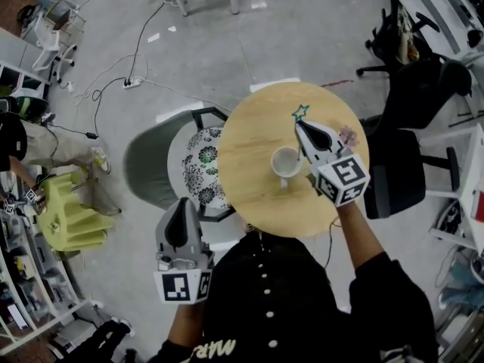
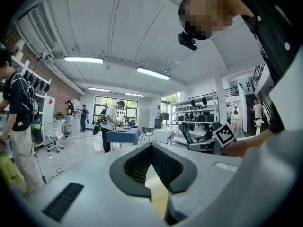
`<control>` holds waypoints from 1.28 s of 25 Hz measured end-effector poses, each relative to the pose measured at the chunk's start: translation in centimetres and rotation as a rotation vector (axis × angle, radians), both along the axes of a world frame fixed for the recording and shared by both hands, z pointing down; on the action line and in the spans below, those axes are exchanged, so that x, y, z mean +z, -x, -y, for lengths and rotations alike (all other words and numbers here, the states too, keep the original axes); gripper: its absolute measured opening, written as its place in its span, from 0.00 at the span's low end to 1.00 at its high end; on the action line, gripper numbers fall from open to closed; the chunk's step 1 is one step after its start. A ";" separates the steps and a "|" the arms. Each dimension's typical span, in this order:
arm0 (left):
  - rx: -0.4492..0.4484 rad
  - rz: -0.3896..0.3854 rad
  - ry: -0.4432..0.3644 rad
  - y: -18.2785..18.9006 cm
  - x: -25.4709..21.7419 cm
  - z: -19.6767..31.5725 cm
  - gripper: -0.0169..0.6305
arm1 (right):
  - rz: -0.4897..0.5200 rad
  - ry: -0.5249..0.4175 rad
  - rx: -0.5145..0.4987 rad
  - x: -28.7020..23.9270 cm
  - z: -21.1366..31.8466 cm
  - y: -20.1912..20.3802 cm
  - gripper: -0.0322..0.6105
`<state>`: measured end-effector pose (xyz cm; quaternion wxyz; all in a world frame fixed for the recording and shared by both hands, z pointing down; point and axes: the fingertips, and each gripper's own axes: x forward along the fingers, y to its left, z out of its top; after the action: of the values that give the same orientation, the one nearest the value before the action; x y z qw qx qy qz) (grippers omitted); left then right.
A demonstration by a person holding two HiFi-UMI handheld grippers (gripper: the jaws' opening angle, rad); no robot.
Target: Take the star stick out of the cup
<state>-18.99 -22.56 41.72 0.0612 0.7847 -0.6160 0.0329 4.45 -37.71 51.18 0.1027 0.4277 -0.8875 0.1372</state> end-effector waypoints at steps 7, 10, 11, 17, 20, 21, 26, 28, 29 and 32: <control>0.077 -0.002 -0.087 -1.2 -3.5 0.5 0.03 | 0.085 -0.199 0.137 -10.3 -4.5 -4.4 0.06; 0.108 -0.023 -0.131 -1.8 -5.1 0.7 0.03 | 0.102 -0.253 0.181 -13.4 -6.7 -6.0 0.06; 0.113 -0.032 -0.141 -2.0 -5.5 0.8 0.03 | 0.105 -0.270 0.199 -14.2 -7.3 -6.6 0.06; 0.139 -0.035 -0.129 -2.5 -7.0 1.2 0.03 | 0.101 -0.364 0.341 -18.6 -11.3 -10.4 0.06; 0.163 -0.028 -0.161 -2.9 -7.9 1.6 0.03 | 0.105 -0.404 0.375 -20.2 -13.0 -11.8 0.06; 0.168 -0.032 -0.179 -3.0 -8.4 1.7 0.03 | 0.111 -0.413 0.384 -20.7 -13.6 -12.3 0.06; 0.167 -0.060 -0.211 -3.3 -10.0 1.6 0.03 | 0.118 -0.451 0.452 -22.1 -16.5 -14.7 0.06; 0.174 -0.055 -0.220 -3.5 -10.2 1.6 0.03 | 0.111 -0.468 0.477 -22.5 -17.5 -15.6 0.06; 0.175 -0.053 -0.222 -3.5 -10.4 1.6 0.03 | 0.104 -0.475 0.489 -22.6 -17.9 -16.0 0.06; 0.171 -0.051 -0.226 -3.5 -10.9 1.7 0.03 | 0.088 -0.490 0.523 -22.9 -18.8 -17.6 0.06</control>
<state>-15.45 -24.27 30.85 -0.0146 0.8367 -0.5450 -0.0516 22.00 -18.88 28.30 -0.0798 0.6460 -0.7581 -0.0399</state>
